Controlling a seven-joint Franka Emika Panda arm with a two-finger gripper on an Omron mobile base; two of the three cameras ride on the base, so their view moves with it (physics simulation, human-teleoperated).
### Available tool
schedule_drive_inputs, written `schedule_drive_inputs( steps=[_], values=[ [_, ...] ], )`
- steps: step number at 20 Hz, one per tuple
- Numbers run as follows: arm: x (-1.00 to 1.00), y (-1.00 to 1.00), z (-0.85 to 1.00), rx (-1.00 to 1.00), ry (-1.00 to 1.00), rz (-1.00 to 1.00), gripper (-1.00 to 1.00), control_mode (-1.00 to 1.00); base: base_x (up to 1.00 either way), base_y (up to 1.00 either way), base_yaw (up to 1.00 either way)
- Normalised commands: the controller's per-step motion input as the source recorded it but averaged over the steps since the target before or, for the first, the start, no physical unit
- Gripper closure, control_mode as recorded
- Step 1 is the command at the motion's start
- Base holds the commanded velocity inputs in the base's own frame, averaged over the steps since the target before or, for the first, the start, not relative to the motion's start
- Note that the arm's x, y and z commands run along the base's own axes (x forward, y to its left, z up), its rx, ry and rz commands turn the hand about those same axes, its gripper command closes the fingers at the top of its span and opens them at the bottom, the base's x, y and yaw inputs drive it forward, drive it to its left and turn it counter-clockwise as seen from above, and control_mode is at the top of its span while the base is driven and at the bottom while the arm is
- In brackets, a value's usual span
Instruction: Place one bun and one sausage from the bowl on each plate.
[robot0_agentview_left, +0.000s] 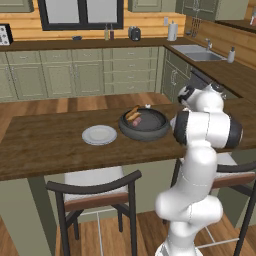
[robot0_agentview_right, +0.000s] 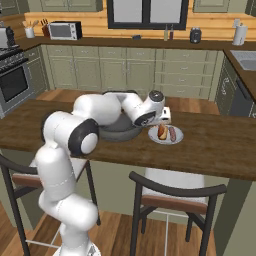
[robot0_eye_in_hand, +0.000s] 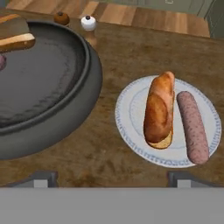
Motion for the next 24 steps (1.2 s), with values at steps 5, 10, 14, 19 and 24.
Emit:
schedule_drive_inputs(
  steps=[5,10,14,19,24],
  values=[
    [0.15,0.78,0.94,0.07,0.06,-0.13,-1.00,-1.00,0.00,0.00,0.00],
    [0.06,0.69,0.65,0.11,0.25,-0.14,-1.00,-1.00,0.00,0.00,0.00],
    [-0.01,0.78,0.05,0.05,0.42,-0.15,-1.00,-1.00,0.00,0.00,0.00],
    [-0.11,0.78,-0.01,0.05,0.56,-0.16,-1.00,-1.00,0.00,0.00,0.00],
    [0.25,0.48,0.00,0.02,0.31,-0.11,-1.00,-1.00,0.00,0.00,0.00]
  ],
)
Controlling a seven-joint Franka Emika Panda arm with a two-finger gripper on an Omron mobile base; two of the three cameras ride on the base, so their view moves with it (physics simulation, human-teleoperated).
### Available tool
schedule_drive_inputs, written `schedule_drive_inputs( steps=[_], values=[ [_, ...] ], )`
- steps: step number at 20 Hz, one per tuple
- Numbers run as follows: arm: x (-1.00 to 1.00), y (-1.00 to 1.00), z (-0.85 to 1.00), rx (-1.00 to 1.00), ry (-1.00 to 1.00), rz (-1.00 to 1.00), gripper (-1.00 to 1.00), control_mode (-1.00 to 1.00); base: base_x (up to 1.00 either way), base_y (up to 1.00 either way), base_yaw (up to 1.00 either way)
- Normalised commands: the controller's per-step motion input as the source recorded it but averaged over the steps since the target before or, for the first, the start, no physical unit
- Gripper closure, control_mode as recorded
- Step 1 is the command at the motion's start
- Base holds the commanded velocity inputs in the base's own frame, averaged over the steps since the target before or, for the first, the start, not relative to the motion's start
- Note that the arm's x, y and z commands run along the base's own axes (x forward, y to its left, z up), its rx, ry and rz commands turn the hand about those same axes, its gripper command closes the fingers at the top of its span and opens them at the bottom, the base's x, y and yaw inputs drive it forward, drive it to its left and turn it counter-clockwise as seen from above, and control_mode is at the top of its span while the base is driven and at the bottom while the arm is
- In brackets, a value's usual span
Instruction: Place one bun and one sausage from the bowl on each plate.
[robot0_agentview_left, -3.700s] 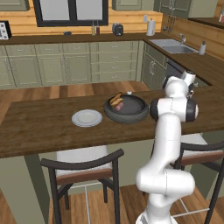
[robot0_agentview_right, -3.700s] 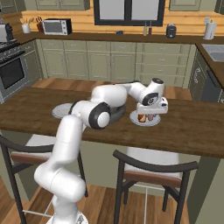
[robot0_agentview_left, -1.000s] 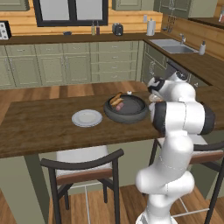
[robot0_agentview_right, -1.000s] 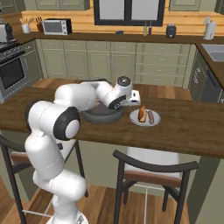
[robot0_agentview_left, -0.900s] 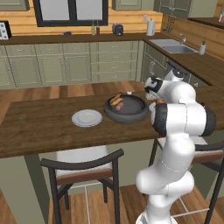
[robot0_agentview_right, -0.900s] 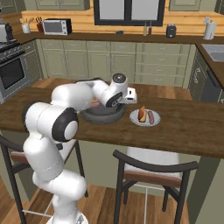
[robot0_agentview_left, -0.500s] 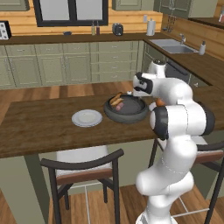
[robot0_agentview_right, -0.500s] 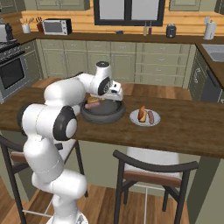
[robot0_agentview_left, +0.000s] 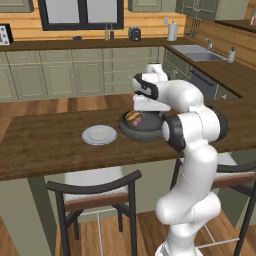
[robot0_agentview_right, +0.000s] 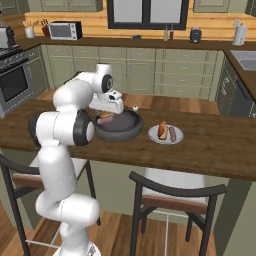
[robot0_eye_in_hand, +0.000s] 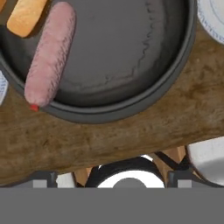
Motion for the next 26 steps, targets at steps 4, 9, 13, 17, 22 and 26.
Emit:
schedule_drive_inputs(
  steps=[4,9,13,17,22,26],
  values=[
    [0.14,0.36,-0.62,0.00,0.06,-0.05,-1.00,-1.00,0.00,0.00,0.00],
    [0.00,0.02,-0.74,0.01,-0.31,0.00,-1.00,-1.00,0.00,0.00,0.00],
    [0.01,0.02,-0.13,0.12,-0.32,0.00,-1.00,-1.00,0.00,0.00,0.00],
    [0.01,0.16,-0.06,0.07,-0.07,-0.01,-1.00,-1.00,0.00,0.00,0.00],
    [0.07,0.29,-0.04,0.00,0.00,-0.02,-1.00,-1.00,0.00,0.00,0.00],
    [0.35,0.19,0.00,0.00,-0.01,-0.03,-1.00,-1.00,0.00,0.00,0.00]
  ],
)
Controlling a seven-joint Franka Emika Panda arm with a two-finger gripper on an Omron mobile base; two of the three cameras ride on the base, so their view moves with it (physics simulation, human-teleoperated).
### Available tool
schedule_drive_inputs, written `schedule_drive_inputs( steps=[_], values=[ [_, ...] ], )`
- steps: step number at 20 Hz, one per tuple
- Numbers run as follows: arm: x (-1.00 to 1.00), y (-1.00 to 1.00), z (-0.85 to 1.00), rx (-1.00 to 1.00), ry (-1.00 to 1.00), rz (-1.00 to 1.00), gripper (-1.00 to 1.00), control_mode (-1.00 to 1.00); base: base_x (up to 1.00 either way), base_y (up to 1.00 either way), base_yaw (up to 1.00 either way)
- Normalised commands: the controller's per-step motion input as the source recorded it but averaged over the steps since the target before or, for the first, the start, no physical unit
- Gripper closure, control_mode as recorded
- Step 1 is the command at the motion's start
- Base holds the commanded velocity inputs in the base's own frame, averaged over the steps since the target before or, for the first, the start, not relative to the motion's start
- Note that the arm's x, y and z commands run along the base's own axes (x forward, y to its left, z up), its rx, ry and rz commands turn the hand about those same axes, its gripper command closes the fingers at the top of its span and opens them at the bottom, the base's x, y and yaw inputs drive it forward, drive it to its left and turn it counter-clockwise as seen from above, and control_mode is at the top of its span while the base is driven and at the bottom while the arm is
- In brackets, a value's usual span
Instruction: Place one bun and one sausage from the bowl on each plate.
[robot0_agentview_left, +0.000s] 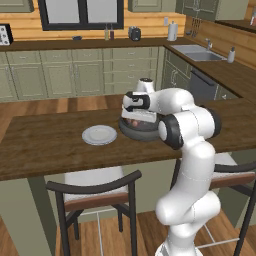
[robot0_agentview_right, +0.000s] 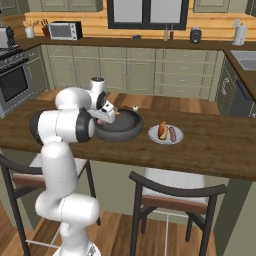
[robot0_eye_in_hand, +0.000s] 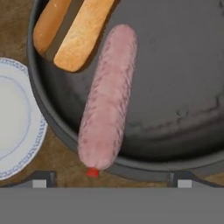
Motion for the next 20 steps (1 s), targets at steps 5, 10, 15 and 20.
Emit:
schedule_drive_inputs(
  steps=[5,10,15,20],
  values=[
    [0.46,0.00,0.00,0.04,0.00,-0.04,-1.00,-1.00,0.00,0.00,0.00],
    [0.28,0.00,-0.10,0.00,0.00,-0.01,-1.00,-1.00,0.00,0.00,0.00],
    [-0.18,0.00,-0.24,0.00,0.00,-0.01,-1.00,-1.00,0.00,0.00,0.00],
    [-0.15,0.00,-0.23,0.00,0.00,0.00,-1.00,-1.00,0.00,0.00,0.00]
  ],
)
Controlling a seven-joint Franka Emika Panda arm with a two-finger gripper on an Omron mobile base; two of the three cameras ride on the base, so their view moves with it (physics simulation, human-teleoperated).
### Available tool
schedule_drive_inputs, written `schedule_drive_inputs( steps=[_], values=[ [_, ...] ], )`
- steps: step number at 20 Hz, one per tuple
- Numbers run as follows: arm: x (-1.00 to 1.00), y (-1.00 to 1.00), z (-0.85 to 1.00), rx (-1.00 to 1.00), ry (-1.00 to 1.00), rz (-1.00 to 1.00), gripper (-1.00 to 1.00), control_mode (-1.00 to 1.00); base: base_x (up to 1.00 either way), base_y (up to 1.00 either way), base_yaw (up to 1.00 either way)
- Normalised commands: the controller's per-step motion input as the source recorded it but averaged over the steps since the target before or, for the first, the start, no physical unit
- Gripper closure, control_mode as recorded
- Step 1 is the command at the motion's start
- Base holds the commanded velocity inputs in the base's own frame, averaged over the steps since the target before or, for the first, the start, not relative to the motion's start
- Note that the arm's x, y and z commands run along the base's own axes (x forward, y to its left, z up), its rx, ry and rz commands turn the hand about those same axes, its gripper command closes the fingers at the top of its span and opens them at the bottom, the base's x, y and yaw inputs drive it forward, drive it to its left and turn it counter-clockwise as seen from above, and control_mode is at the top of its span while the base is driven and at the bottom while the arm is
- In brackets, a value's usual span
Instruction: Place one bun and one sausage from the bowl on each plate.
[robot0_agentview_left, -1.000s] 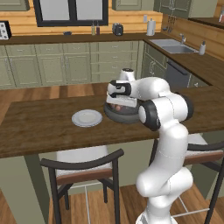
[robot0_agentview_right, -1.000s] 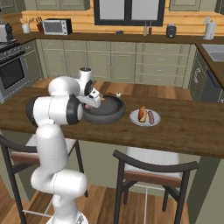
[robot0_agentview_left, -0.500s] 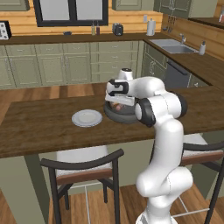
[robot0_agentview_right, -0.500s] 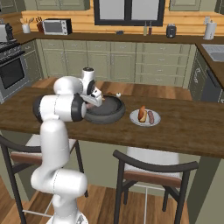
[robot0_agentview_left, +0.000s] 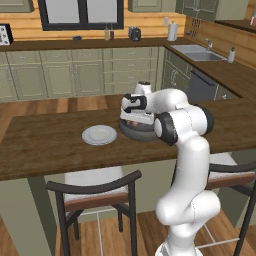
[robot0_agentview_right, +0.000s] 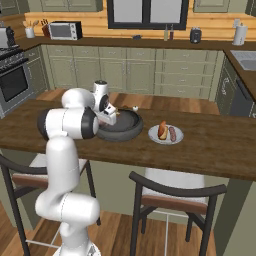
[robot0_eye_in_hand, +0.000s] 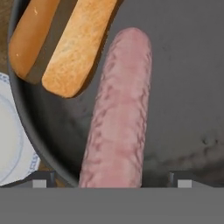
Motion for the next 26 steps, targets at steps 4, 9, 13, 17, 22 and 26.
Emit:
schedule_drive_inputs(
  steps=[4,9,13,17,22,26],
  values=[
    [0.00,0.00,0.00,0.00,0.00,0.00,-1.00,-1.00,0.00,0.00,0.00],
    [0.00,0.00,0.00,0.00,0.00,0.00,1.00,-1.00,0.00,0.00,0.00],
    [0.00,0.00,0.00,0.00,0.00,0.00,1.00,-1.00,0.00,0.00,0.00],
    [-0.41,-0.02,0.00,0.00,-0.01,0.08,1.00,-1.00,0.00,0.00,0.00],
    [-0.74,-0.20,0.40,0.06,-0.21,0.09,1.00,-1.00,0.00,0.00,0.00],
    [-0.67,0.31,0.54,0.02,-0.28,0.16,1.00,-1.00,0.00,0.00,0.00]
  ],
)
